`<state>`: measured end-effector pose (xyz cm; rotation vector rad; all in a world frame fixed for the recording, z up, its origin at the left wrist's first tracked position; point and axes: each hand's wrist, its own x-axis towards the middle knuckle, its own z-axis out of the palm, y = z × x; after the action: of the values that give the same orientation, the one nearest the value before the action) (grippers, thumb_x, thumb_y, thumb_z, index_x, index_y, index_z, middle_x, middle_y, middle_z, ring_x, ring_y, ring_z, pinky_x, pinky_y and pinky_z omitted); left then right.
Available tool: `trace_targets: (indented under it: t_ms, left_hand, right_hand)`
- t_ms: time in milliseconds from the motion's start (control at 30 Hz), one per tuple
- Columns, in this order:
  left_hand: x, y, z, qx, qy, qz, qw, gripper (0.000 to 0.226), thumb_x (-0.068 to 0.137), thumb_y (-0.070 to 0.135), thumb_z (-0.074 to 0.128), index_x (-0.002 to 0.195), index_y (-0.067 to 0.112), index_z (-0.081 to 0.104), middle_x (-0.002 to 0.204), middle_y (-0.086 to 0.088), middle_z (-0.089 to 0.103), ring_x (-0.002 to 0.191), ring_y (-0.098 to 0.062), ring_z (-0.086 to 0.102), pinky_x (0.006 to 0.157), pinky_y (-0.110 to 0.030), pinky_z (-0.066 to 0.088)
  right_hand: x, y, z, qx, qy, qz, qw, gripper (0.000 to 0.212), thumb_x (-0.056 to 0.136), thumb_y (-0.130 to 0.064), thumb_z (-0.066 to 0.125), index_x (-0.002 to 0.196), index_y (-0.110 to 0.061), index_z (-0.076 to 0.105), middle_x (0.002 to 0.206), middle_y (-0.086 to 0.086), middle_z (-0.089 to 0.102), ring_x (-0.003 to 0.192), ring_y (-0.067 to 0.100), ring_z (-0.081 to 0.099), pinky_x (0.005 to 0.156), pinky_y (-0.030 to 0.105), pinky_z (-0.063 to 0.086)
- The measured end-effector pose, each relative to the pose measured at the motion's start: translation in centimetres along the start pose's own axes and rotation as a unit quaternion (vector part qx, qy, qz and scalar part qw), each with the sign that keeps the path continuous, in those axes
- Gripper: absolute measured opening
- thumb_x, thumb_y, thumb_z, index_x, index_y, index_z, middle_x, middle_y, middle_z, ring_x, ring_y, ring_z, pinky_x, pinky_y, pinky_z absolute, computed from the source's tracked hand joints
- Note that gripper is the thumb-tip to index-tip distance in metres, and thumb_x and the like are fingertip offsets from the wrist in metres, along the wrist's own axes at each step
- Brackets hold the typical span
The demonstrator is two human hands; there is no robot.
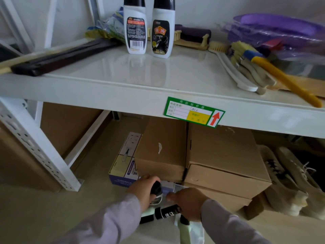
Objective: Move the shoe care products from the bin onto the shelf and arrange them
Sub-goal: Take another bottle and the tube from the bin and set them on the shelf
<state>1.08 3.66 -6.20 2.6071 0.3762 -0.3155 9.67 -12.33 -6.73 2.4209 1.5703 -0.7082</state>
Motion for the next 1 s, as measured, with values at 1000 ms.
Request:
trace_targets:
  t_ms: [1000]
  left_hand:
    - [-9.2,13.3,-30.2,-0.250,0.251,0.240,0.904,0.035,0.072,0.038,0.073,0.098,0.053,0.055,0.096,0.024,0.070,0.089,0.009,0.064,0.073,-0.007,0.048]
  right_hand:
    - [-20.3,-2.5,-30.3,0.479,0.511,-0.096,0.707,0.051,0.058,-0.016,0.077,0.105,-0.019,0.059,0.087,0.006,0.071,0.079,0.015,0.071,0.070,0.020,0.058]
